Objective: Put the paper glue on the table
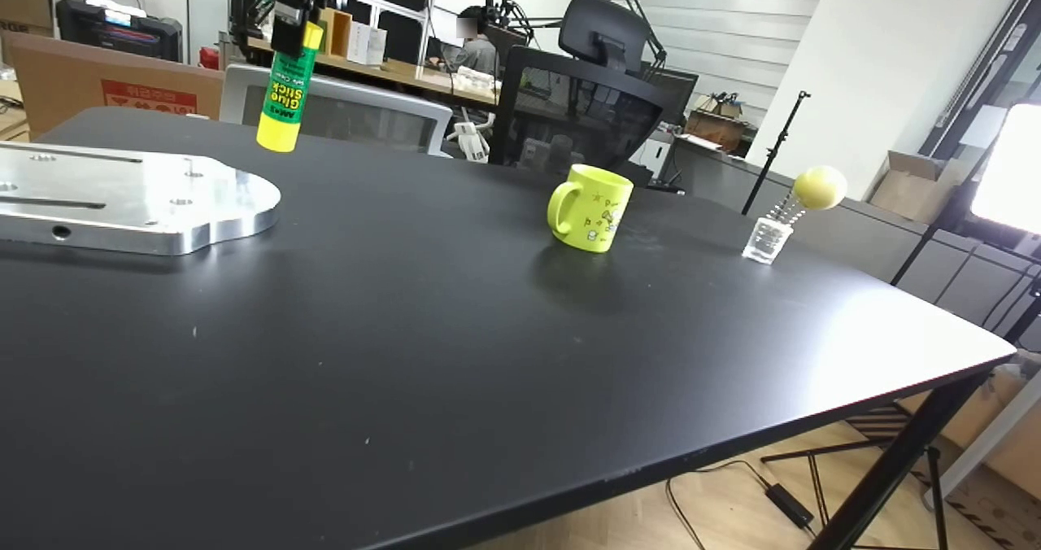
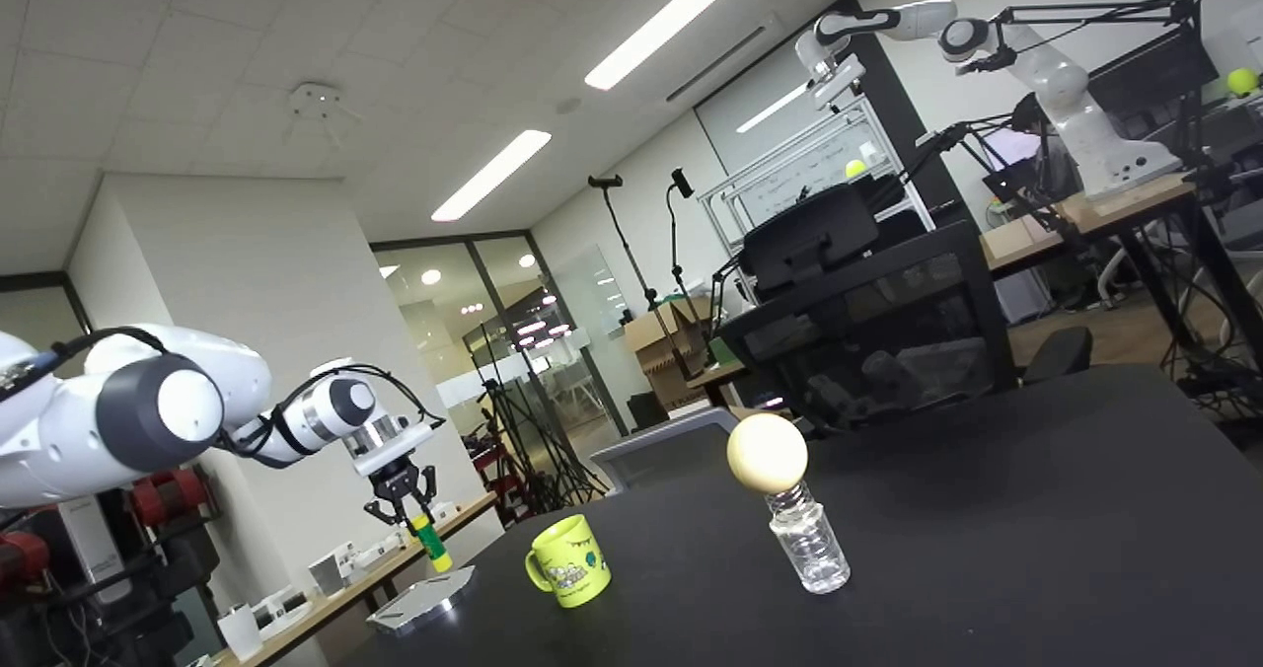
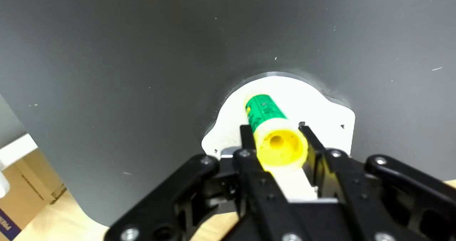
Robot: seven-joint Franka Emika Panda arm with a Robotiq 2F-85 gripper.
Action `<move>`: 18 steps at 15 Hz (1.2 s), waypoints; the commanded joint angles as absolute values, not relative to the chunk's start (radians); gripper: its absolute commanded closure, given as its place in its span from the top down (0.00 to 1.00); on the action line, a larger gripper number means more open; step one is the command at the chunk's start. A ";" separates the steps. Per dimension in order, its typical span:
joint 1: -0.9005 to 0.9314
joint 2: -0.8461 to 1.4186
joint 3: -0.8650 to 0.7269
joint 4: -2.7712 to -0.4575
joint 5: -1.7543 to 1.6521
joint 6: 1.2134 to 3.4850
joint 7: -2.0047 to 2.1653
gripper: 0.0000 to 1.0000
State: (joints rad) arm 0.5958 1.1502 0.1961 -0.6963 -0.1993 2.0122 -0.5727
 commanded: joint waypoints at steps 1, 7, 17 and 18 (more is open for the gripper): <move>0.610 1.213 0.192 -0.589 -0.198 1.977 -0.640 0.09; 0.621 1.251 0.176 -0.540 -0.201 1.940 -0.712 0.09; 0.642 1.308 0.128 -0.468 -0.204 1.823 -0.771 0.09; 0.641 1.316 0.126 -0.463 -0.203 1.817 -0.774 0.09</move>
